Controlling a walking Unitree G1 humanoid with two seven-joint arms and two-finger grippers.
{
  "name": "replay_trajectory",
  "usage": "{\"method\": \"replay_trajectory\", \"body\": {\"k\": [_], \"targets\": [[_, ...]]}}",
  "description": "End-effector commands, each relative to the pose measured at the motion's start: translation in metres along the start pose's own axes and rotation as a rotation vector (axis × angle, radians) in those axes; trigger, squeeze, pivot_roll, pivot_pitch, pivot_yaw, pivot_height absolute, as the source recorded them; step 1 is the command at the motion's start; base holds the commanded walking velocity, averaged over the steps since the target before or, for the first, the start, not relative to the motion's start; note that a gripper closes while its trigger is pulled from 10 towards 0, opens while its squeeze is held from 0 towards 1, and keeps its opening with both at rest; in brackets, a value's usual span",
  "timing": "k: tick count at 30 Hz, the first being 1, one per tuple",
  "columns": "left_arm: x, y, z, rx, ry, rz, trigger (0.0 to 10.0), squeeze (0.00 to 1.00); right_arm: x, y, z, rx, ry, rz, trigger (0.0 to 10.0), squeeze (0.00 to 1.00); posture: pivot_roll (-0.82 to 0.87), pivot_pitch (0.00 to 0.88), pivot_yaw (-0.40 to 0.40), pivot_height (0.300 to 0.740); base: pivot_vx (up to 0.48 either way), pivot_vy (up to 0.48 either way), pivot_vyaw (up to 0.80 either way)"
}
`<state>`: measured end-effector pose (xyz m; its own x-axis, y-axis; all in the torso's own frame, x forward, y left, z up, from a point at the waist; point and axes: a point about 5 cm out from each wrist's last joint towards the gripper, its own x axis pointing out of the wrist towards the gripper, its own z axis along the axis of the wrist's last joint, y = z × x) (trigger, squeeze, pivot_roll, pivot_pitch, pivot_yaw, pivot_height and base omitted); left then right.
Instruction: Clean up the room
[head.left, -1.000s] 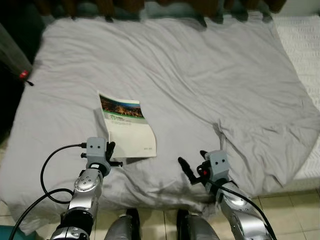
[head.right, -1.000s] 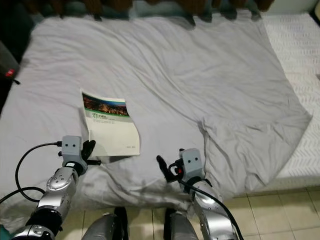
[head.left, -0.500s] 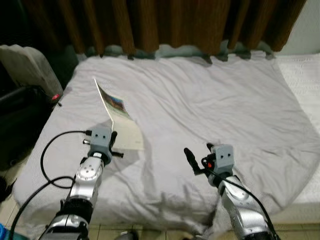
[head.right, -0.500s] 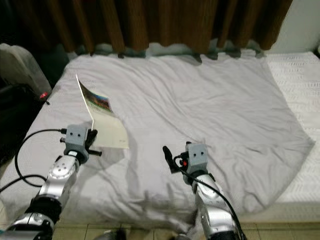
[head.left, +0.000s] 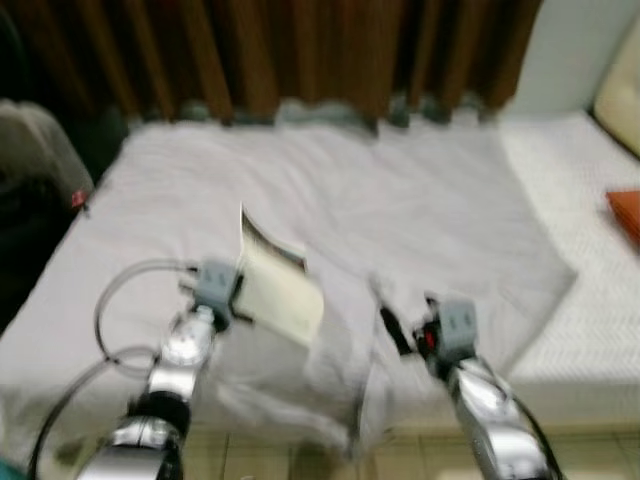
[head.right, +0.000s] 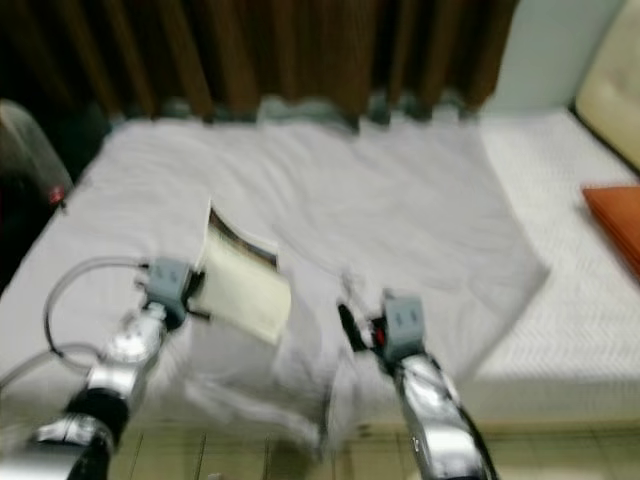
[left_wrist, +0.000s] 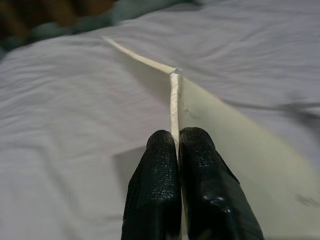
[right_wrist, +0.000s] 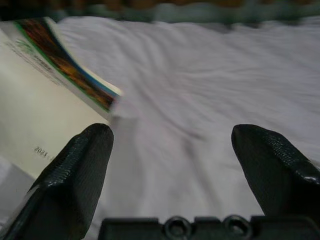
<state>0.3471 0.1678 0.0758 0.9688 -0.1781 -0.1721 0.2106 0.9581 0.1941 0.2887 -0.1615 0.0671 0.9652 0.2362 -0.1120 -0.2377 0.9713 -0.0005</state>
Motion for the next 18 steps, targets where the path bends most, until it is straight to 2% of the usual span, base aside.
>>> {"method": "replay_trajectory", "body": {"k": [1, 5, 12, 18], "targets": [[0.004, 0.011, 0.017, 0.032, -0.067, 0.025, 0.0, 0.00, 0.002, 0.003, 0.002, 0.000, -0.009, 0.006, 10.0, 0.00, -0.08, 0.091, 0.032, 0.740, 0.000, -0.458, 0.00], [0.004, 0.018, 0.015, 0.028, -0.049, 0.046, 0.0, 0.00, 0.001, 0.003, 0.001, 0.000, -0.010, 0.006, 10.0, 0.00, -0.08, 0.086, 0.030, 0.740, 0.000, -0.443, 0.00], [0.004, 0.020, 0.014, 0.032, -0.039, 0.059, 0.0, 0.00, 0.001, 0.004, 0.000, -0.004, -0.005, 0.009, 10.0, 0.00, -0.08, 0.091, 0.029, 0.740, 0.000, -0.423, 0.00], [0.003, 0.022, 0.011, 0.030, -0.028, 0.077, 0.0, 0.00, 0.001, 0.006, -0.001, -0.004, 0.000, 0.017, 10.0, 0.00, -0.08, 0.099, 0.028, 0.740, 0.252, -0.406, 0.00]]}}
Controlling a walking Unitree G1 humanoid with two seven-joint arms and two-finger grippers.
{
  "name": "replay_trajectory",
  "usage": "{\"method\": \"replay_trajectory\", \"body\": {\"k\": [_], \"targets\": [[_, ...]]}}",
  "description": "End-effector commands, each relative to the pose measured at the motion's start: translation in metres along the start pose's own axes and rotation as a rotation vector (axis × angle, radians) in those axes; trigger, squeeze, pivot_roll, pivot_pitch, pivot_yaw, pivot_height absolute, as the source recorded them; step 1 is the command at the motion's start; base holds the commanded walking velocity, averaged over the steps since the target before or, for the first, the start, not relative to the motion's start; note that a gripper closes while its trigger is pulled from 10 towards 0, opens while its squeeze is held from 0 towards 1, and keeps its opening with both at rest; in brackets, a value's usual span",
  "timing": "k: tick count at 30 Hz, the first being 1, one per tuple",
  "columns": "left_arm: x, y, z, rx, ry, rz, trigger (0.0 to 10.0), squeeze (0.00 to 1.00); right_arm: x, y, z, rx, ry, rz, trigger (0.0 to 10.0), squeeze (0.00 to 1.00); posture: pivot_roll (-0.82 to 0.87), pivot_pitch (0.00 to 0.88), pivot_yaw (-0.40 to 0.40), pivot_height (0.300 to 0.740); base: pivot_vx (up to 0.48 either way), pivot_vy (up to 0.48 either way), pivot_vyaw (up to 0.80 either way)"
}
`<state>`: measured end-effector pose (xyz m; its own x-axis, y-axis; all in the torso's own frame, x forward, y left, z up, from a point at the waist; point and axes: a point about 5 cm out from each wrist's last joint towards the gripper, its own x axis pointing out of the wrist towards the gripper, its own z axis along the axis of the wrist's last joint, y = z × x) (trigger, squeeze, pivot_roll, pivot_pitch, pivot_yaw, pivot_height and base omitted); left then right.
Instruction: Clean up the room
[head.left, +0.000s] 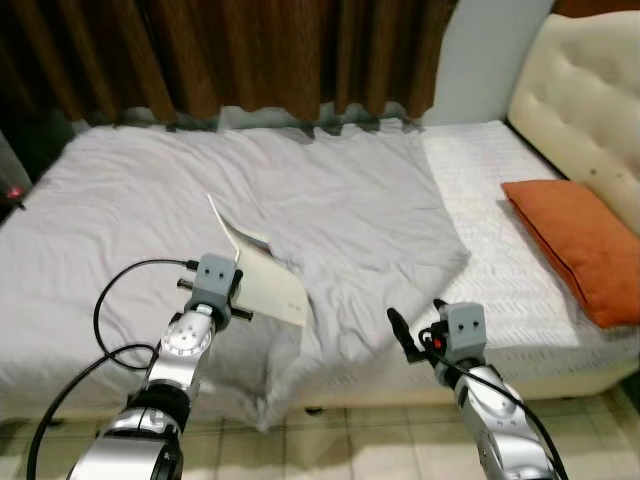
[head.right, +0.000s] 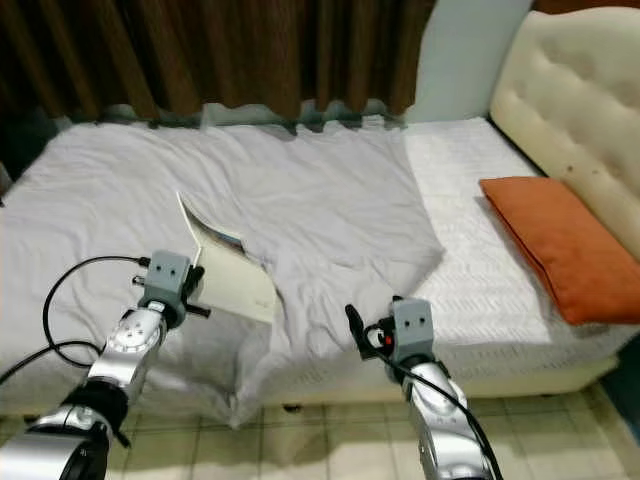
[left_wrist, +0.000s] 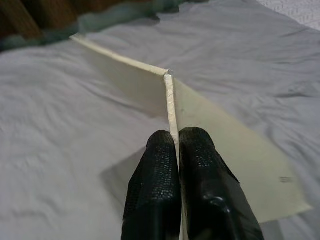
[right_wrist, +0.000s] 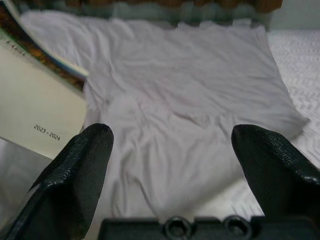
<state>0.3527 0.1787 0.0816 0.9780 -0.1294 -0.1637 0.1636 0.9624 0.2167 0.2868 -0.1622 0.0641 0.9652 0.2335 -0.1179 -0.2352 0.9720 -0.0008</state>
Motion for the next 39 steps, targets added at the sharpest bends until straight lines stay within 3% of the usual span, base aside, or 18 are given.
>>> {"method": "replay_trajectory", "body": {"k": [1, 9, 18, 39], "targets": [[0.001, 0.010, 0.007, 0.014, -0.030, 0.028, 0.0, 0.00, 0.002, 0.007, 0.002, -0.004, -0.005, 0.020, 10.0, 0.00, -0.08, 0.099, 0.028, 0.740, 0.259, -0.401, 0.00], [0.003, 0.012, 0.013, 0.030, -0.060, 0.037, 0.0, 0.00, 0.005, 0.008, 0.003, 0.004, -0.010, 0.019, 10.0, 0.00, -0.08, 0.098, 0.029, 0.740, 0.288, -0.375, 0.00], [0.008, 0.006, 0.025, 0.044, -0.097, 0.018, 0.0, 0.00, 0.006, 0.009, 0.003, 0.004, -0.011, 0.022, 10.0, 0.00, -0.08, 0.099, 0.030, 0.740, 0.074, 0.000, 0.00], [0.013, -0.006, 0.030, 0.038, -0.098, -0.026, 0.0, 0.00, 0.007, 0.009, 0.002, 0.000, -0.011, 0.023, 10.0, 0.00, -0.09, 0.094, 0.037, 0.740, 0.480, 0.000, 0.00]]}}
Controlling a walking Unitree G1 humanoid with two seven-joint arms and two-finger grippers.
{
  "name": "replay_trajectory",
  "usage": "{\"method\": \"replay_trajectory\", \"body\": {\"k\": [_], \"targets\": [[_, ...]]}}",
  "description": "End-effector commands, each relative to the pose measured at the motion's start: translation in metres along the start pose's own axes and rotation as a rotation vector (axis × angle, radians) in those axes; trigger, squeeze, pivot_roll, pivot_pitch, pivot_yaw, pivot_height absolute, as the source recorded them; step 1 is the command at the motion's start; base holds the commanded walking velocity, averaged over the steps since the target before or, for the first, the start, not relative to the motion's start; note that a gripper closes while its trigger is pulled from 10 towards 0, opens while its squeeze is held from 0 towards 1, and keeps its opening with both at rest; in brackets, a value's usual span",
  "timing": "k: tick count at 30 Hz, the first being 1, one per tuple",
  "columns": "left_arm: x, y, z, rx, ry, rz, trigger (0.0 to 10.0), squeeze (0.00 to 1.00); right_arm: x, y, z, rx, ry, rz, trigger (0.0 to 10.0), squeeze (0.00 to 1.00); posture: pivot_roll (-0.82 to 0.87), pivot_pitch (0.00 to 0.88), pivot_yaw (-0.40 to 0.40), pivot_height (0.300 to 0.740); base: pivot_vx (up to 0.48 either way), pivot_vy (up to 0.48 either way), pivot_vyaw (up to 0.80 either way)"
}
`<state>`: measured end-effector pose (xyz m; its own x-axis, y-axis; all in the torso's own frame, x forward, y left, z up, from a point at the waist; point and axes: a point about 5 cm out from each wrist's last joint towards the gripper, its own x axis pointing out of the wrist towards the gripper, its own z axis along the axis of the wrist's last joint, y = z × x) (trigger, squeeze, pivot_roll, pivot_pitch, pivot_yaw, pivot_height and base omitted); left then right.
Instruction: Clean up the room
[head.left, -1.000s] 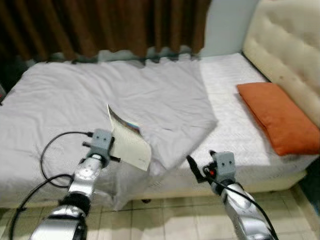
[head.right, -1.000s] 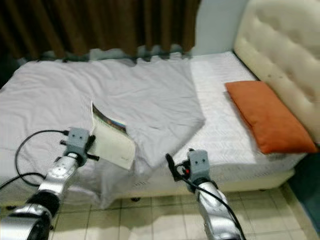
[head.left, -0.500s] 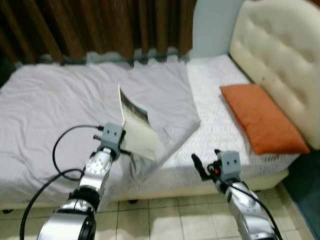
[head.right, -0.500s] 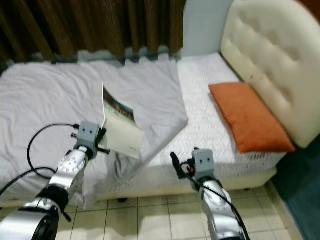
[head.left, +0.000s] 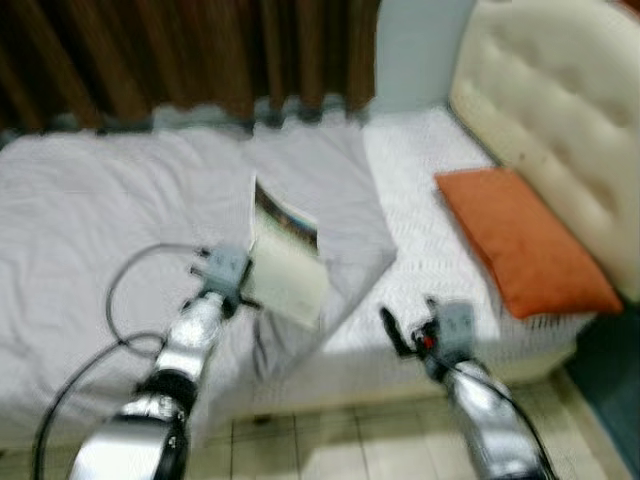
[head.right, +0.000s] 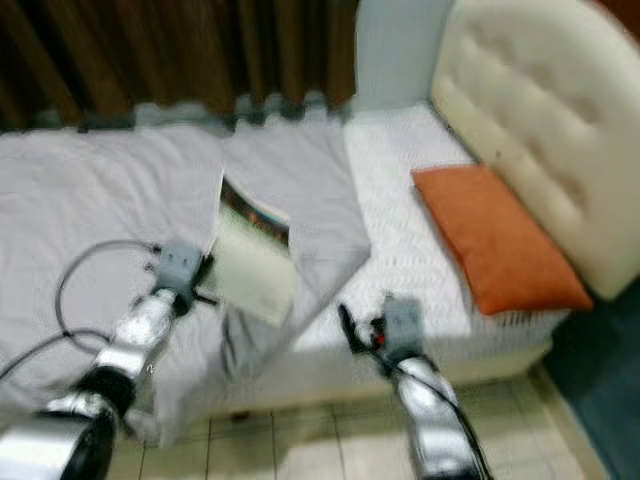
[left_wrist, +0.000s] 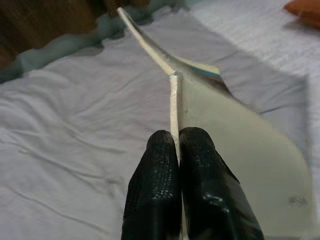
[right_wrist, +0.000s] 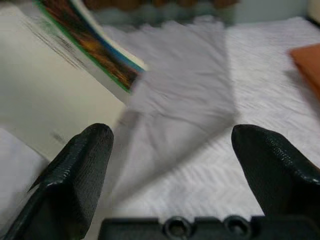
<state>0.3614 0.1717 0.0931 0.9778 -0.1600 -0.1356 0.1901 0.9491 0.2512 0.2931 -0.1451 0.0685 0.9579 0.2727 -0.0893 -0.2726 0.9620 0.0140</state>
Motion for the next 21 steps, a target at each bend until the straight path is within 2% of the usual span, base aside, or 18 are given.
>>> {"method": "replay_trajectory", "body": {"k": [1, 7, 9, 10, 13, 16, 21], "targets": [[0.0063, -0.0025, 0.0167, 0.000, -0.064, -0.001, 0.0, 0.00, -0.0026, -0.0063, -0.0031, -0.011, 0.017, -0.017, 10.0, 0.00, -0.09, 0.093, 0.036, 0.740, 0.480, 0.000, 0.00], [0.0080, -0.0068, 0.0184, 0.018, -0.058, -0.026, 0.0, 0.00, -0.0017, -0.0057, -0.0034, -0.011, 0.018, -0.013, 10.0, 0.00, -0.09, 0.093, 0.036, 0.740, 0.480, 0.000, 0.00], [0.0090, -0.0110, 0.0181, 0.026, -0.047, -0.042, 0.2, 0.00, -0.0019, -0.0055, -0.0040, -0.010, 0.020, -0.012, 10.0, 0.00, -0.09, 0.092, 0.037, 0.740, 0.000, 0.000, 0.00], [0.0093, -0.0118, 0.0189, 0.013, -0.052, -0.041, 10.0, 0.00, -0.0019, -0.0053, -0.0043, -0.011, 0.021, -0.012, 10.0, 0.00, -0.09, 0.092, 0.037, 0.740, 0.000, 0.000, 0.00], [0.0110, -0.0124, 0.0192, 0.028, -0.030, -0.029, 10.0, 0.00, -0.0019, -0.0042, -0.0052, -0.011, 0.025, -0.009, 10.0, 0.00, -0.09, 0.090, 0.038, 0.740, 0.000, 0.000, 0.00], [0.0123, -0.0105, 0.0209, 0.005, -0.027, 0.002, 10.0, 0.00, -0.0016, -0.0028, -0.0056, -0.010, 0.025, -0.004, 10.0, 0.00, -0.10, 0.085, 0.039, 0.740, 0.000, -0.458, 0.00], [0.0130, -0.0088, 0.0224, 0.014, -0.028, 0.018, 10.0, 0.00, -0.0011, -0.0023, -0.0059, -0.012, 0.025, 0.000, 10.0, 0.00, -0.10, 0.079, 0.039, 0.740, 0.000, -0.458, 0.00]]}}
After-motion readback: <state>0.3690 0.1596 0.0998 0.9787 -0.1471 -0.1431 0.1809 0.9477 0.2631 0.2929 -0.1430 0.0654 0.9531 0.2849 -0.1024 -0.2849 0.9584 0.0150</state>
